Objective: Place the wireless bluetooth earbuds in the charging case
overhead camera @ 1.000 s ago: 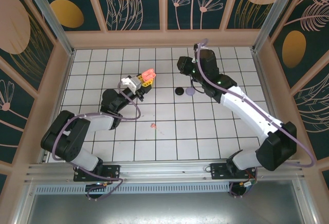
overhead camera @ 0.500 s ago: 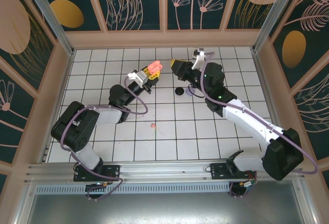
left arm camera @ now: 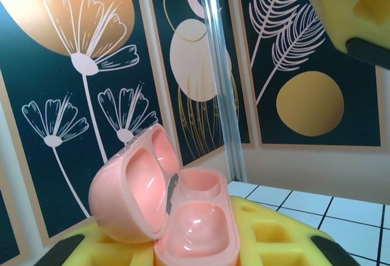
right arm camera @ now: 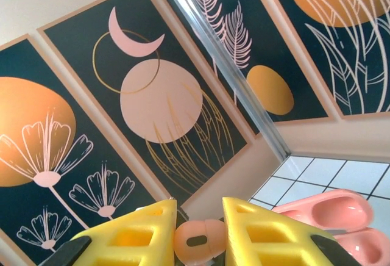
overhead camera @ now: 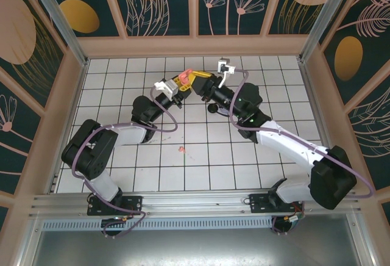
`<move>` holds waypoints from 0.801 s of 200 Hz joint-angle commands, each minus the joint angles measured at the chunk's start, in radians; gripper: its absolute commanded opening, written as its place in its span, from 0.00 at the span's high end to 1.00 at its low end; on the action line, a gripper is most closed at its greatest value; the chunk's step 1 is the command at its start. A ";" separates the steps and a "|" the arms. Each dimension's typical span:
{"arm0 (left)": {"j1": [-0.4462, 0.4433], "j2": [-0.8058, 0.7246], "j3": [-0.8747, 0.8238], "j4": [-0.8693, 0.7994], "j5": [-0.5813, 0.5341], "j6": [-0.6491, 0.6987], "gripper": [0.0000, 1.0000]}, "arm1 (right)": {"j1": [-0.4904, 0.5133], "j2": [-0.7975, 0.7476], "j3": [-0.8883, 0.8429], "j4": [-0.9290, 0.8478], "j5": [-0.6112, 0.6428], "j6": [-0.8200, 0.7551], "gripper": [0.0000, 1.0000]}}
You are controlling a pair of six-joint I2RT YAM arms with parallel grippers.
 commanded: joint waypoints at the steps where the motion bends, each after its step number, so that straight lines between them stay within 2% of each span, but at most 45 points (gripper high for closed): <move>1: -0.008 -0.017 0.031 -0.027 0.025 -0.026 1.00 | 0.011 0.025 -0.012 0.105 -0.038 -0.020 0.76; 160: -0.008 -0.080 0.018 -0.075 0.044 -0.023 1.00 | 0.014 0.118 -0.023 0.167 0.034 -0.012 0.79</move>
